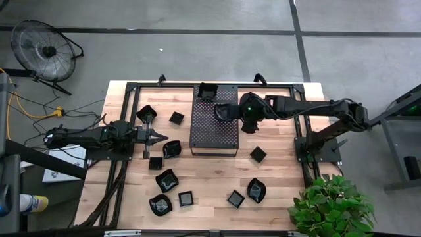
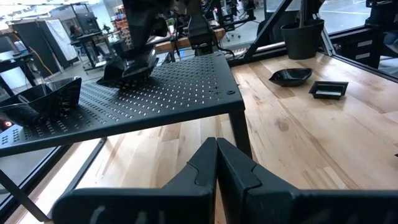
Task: Pick & Place Mini shaped plates
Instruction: Stack the black leaf shape plate on top of the other black leaf shaped plate on the shelf, then stack the black leaf shape plate on top of the black leaf shaped plate on the shelf
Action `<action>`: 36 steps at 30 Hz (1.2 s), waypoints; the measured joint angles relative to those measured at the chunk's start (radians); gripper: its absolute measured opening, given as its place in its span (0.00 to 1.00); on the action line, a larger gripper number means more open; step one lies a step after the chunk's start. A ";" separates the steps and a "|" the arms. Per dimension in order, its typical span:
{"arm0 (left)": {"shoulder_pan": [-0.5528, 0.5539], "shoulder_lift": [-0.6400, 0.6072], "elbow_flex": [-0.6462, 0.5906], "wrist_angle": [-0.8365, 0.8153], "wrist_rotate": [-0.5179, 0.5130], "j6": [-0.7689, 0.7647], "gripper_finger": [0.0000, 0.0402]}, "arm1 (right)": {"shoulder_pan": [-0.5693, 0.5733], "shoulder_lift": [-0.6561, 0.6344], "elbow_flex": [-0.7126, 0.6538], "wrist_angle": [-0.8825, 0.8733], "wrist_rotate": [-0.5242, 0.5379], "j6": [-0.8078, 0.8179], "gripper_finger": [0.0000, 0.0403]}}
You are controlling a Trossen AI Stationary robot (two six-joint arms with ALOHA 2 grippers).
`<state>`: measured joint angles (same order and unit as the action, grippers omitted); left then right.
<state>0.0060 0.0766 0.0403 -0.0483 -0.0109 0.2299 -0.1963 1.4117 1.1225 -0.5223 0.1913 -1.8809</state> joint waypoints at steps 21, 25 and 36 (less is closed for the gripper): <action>0.000 0.000 0.000 0.000 0.000 0.000 0.00 | 0.006 -0.064 0.000 0.009 0.128 0.128 0.34; 0.000 0.000 0.000 0.000 0.000 0.000 0.00 | 0.035 -0.092 0.000 -0.047 0.264 0.287 0.37; 0.000 0.000 0.000 0.000 0.000 0.000 0.00 | 0.270 -0.095 0.002 -0.326 0.648 1.256 0.34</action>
<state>0.0062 0.0768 0.0404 -0.0483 -0.0109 0.2298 0.0735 1.3169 1.1240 -0.8485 0.8390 -0.6253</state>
